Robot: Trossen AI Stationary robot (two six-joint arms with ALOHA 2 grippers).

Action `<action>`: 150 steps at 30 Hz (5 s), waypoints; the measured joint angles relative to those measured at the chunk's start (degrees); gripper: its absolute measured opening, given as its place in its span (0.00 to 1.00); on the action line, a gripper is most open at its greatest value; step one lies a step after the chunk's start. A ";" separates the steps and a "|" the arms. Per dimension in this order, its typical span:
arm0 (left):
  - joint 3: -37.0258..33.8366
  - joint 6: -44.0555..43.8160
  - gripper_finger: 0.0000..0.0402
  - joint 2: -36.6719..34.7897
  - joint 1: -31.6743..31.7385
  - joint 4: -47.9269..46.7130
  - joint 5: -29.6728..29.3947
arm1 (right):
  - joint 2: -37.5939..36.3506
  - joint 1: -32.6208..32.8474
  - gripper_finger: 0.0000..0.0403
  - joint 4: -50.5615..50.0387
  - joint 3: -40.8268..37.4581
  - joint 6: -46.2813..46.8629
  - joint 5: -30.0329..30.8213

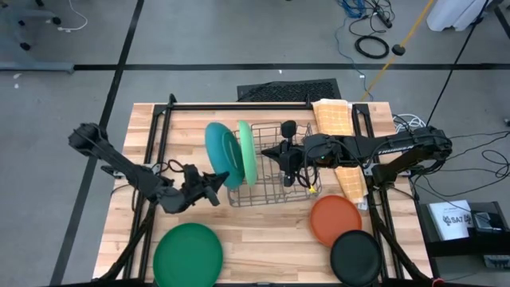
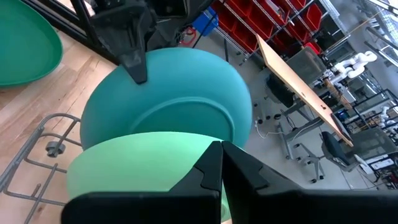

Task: Sort dishes
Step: Put the blue plate in the dishwasher rack

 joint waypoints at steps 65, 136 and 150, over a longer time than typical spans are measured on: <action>0.74 24.10 0.03 9.56 4.87 10.02 12.27 | -0.04 0.00 0.01 2.26 -0.02 0.44 -0.24; -4.54 20.42 0.03 5.70 15.10 15.00 23.77 | -0.04 3.15 0.01 2.56 -0.02 13.67 -0.02; -4.43 17.37 0.05 5.83 15.06 8.54 23.88 | -0.04 3.13 0.01 3.03 -0.02 16.55 0.09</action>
